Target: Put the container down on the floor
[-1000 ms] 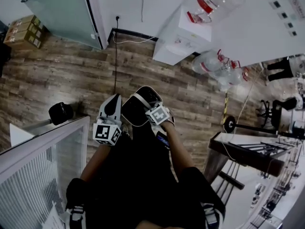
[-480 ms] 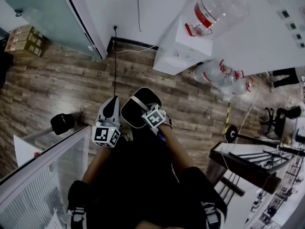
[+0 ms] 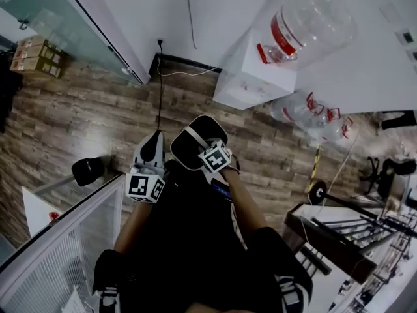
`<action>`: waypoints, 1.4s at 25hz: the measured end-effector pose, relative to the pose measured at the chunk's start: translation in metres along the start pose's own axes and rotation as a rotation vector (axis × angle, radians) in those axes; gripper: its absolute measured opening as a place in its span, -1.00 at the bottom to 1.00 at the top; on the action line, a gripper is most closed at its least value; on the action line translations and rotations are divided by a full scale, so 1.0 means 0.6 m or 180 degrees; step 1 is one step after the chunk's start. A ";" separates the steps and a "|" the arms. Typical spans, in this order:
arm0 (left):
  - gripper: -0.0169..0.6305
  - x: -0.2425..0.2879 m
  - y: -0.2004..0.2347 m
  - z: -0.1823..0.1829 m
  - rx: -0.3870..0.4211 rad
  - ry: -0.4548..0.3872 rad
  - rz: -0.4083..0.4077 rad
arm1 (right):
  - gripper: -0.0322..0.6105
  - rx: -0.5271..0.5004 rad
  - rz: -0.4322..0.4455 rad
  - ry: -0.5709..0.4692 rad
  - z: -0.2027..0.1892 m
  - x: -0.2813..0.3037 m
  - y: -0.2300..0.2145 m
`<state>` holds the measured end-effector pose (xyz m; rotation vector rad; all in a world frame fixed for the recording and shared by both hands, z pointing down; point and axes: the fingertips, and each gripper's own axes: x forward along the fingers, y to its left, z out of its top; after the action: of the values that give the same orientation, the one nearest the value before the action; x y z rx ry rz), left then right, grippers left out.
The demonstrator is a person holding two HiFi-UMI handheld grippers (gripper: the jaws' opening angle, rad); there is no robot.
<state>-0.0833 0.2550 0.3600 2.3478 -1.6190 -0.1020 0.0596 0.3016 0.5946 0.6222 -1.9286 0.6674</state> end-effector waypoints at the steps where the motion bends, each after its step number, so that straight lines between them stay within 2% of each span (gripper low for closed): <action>1: -0.87 0.006 0.006 0.003 0.0014 0.0000 0.0019 | -0.58 0.0025 -0.0001 -0.0003 0.007 0.000 -0.009; 4: -0.86 0.028 0.028 0.004 -0.0022 0.0022 0.0051 | -0.58 0.0120 -0.0026 0.0026 0.022 0.003 -0.037; 8: -0.86 0.077 0.065 0.009 -0.0031 0.0066 -0.0051 | -0.58 0.0255 -0.0045 0.0045 0.050 0.014 -0.062; 14: -0.86 0.186 0.139 0.034 0.0020 0.0178 -0.0379 | -0.58 0.0538 -0.0178 0.0111 0.104 0.041 -0.093; 19: -0.86 0.260 0.205 0.068 0.0055 0.0236 -0.0647 | -0.58 0.0887 -0.0209 -0.0032 0.163 0.061 -0.121; 22: -0.86 0.296 0.234 0.076 0.0043 0.0331 -0.0800 | -0.58 0.1064 -0.0338 -0.0147 0.195 0.072 -0.147; 28: -0.86 0.364 0.264 0.090 0.0087 0.0391 -0.1077 | -0.58 0.1436 -0.0432 -0.0254 0.264 0.091 -0.180; 35: -0.86 0.422 0.268 0.082 0.0055 0.0438 -0.1084 | -0.58 0.1580 -0.0444 -0.0294 0.319 0.128 -0.226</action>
<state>-0.1468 -0.0416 0.3830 2.5599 -1.1520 0.0042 -0.0003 0.0631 0.6158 1.1001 -1.7867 1.0533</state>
